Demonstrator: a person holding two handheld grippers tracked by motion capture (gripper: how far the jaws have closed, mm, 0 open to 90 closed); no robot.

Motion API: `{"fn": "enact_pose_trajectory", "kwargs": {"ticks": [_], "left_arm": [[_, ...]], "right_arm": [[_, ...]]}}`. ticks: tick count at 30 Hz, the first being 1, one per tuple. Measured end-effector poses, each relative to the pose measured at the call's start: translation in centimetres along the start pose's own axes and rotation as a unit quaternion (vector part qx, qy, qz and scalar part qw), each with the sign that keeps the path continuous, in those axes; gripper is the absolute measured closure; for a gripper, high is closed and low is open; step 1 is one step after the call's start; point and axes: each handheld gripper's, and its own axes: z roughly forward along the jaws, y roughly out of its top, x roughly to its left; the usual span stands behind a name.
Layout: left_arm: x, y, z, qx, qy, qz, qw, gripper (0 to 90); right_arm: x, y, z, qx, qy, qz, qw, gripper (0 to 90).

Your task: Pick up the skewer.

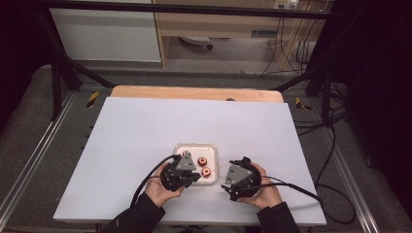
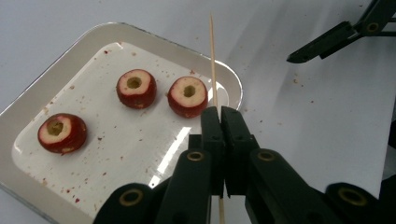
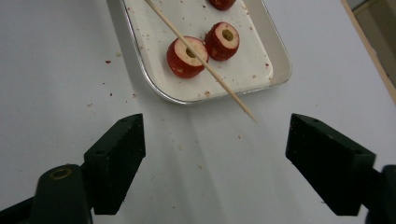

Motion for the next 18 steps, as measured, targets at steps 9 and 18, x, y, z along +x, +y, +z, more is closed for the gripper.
{"fn": "enact_pose_trajectory", "kwargs": {"ticks": [9, 18], "left_arm": [[-0.7, 0.9, 0.5, 0.011, -0.009, 0.019, 0.9997, 88.4], [-1.5, 1.7, 1.2, 0.018, -0.021, 0.033, 0.9991, 88.4]], "right_arm": [[0.5, 0.7, 0.6, -0.006, 0.003, -0.084, 0.9964, 33.4], [0.9, 0.6, 1.1, -0.003, 0.018, -0.162, 0.9866, 47.6]]}}
